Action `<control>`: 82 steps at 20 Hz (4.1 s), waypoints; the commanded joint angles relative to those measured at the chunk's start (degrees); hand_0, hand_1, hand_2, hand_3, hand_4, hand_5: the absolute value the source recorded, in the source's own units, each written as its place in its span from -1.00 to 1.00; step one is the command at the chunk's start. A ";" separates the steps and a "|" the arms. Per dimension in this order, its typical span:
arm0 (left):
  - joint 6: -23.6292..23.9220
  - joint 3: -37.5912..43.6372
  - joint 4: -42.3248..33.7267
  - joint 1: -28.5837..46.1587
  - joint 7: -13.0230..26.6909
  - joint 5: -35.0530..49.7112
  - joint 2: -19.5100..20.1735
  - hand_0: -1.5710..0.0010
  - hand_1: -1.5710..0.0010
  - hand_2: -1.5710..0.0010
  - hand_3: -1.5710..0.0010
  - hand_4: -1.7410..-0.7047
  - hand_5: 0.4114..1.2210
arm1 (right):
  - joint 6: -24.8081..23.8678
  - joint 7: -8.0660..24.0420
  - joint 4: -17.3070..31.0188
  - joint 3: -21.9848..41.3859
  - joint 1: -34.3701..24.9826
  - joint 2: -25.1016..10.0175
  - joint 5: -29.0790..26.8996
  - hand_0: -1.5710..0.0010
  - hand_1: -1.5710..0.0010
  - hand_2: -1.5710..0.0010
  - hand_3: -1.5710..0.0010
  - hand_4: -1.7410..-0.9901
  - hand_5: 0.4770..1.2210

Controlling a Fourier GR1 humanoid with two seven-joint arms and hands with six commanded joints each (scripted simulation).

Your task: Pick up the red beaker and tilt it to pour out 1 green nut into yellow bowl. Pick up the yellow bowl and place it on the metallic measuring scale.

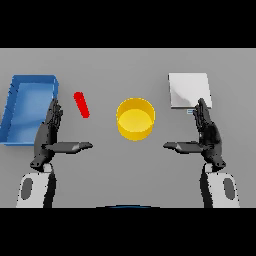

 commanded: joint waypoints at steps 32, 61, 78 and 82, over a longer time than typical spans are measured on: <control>0.30 -0.32 22.01 -16.49 -4.75 -9.25 4.23 1.00 1.00 1.00 1.00 -0.11 -0.33 | -3.63 -5.44 -8.16 7.19 7.29 -3.15 14.63 1.00 1.00 1.00 1.00 0.27 -0.57; 4.32 3.74 40.68 -30.93 -9.92 -9.74 1.06 -0.81 -0.81 -0.82 -0.75 -0.64 0.85 | -3.83 -4.94 -9.13 7.10 8.14 -2.46 14.10 1.00 1.00 1.00 1.00 0.29 -0.55; 3.09 -10.79 25.55 -33.25 3.51 -17.96 8.81 -0.99 -0.99 -0.99 -0.99 -0.98 0.73 | -4.30 -3.99 -9.57 7.56 8.02 -3.26 16.23 1.00 1.00 1.00 1.00 0.29 -0.46; 3.35 -15.55 25.21 -35.02 8.29 -22.80 10.45 -0.99 -0.99 -0.99 -0.99 -0.99 0.74 | -3.85 -3.44 -9.87 7.56 7.60 -3.57 16.08 1.00 1.00 1.00 1.00 0.29 -0.45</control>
